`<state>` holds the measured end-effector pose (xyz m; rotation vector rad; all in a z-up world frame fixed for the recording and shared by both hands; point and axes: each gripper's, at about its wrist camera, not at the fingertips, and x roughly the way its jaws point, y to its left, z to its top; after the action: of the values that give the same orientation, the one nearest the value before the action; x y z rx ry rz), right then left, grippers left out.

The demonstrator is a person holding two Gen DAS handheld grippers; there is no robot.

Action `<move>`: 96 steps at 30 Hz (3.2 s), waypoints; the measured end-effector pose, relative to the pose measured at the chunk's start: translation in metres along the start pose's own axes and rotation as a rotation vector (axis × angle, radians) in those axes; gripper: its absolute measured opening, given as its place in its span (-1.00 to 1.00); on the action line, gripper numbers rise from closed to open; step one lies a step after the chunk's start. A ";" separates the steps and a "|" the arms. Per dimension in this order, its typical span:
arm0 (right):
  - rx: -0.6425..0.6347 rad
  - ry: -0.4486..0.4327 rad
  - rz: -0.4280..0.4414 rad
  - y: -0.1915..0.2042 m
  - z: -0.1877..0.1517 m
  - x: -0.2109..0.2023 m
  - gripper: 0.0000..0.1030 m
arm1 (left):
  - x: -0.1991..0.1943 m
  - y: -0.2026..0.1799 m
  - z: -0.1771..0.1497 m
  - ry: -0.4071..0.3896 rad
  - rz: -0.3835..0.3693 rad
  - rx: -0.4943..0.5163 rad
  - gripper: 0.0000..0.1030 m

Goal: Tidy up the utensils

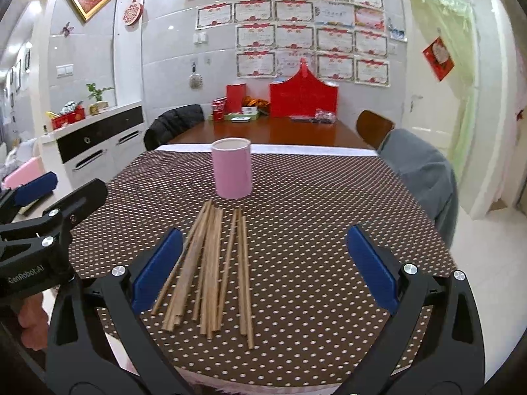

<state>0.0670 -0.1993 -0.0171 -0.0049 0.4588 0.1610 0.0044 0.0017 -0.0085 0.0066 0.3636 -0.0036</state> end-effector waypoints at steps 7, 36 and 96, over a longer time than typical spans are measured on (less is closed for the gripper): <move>-0.024 -0.010 -0.022 0.004 -0.001 -0.003 0.90 | 0.001 0.001 -0.001 0.008 0.004 0.001 0.93; 0.034 0.175 -0.063 -0.010 -0.006 0.073 0.89 | 0.076 0.020 -0.020 0.171 0.032 -0.020 0.93; 0.025 0.481 -0.077 -0.028 -0.006 0.243 0.67 | 0.246 0.028 -0.042 0.599 0.041 -0.087 0.93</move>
<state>0.2837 -0.1901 -0.1302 -0.0371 0.9393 0.0768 0.2196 0.0295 -0.1354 -0.0725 0.9626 0.0555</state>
